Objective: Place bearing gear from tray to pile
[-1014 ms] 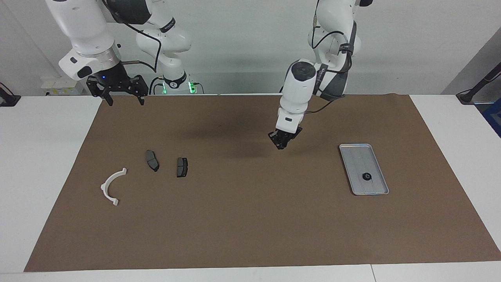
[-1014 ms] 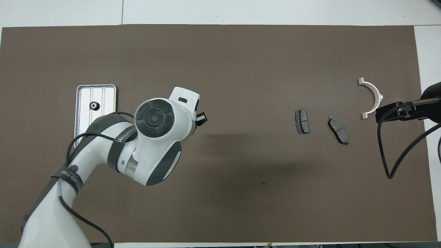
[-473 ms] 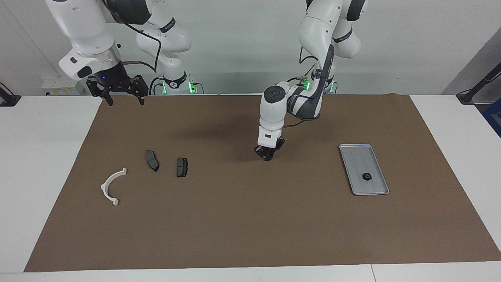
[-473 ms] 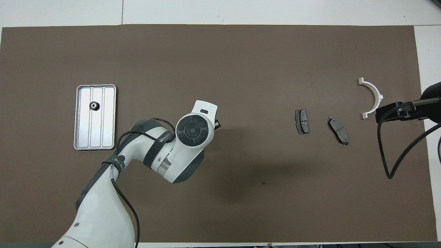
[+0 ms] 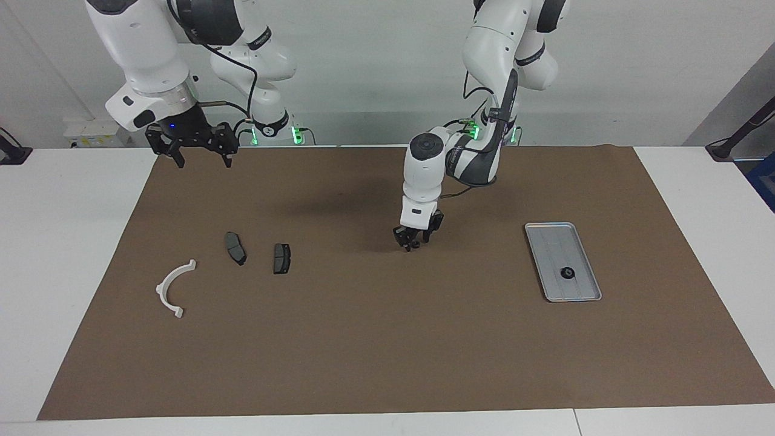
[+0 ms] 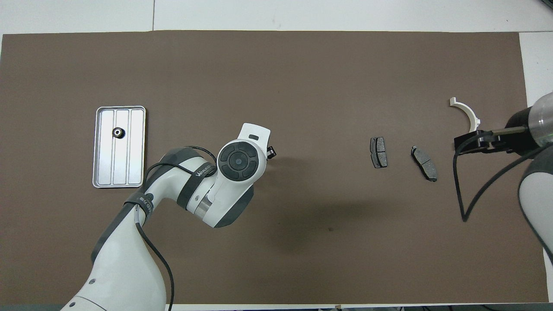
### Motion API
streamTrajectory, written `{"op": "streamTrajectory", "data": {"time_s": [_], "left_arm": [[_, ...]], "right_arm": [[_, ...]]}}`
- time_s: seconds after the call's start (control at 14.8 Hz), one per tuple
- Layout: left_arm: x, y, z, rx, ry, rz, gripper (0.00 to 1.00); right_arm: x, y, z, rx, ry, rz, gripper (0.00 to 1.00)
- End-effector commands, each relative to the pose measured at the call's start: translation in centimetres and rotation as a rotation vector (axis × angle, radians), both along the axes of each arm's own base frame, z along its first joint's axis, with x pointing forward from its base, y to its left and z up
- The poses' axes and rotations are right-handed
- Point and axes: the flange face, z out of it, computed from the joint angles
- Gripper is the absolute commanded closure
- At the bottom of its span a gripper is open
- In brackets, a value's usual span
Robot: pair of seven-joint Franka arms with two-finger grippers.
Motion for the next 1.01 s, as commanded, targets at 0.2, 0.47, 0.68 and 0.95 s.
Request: {"op": "streamTrajectory", "data": {"time_s": [0.2,0.47,0.68,0.95], "left_arm": [[3.8,15.8,16.4,0.03,0.061,-0.18,0.0],[8.8,30.4,18.9,-0.036,0.048,-0.366,0.0],[11.5,35.4,15.9,-0.013,-0.011,-0.434,0.0],[14.9,36.7,9.6,0.017,-0.053,-0.428,0.0]], "right_arm": [[-1.2,9.1,-5.0,0.056,-0.068,-0.219,0.0],[0.0,19.2,-10.9,0.104,-0.098,-0.41,0.0],[-0.1,28.4,-16.6,0.125,-0.108,-0.526,0.0],[1.1,35.8,-19.1,0.117,-0.117,-0.569,0.03]]}}
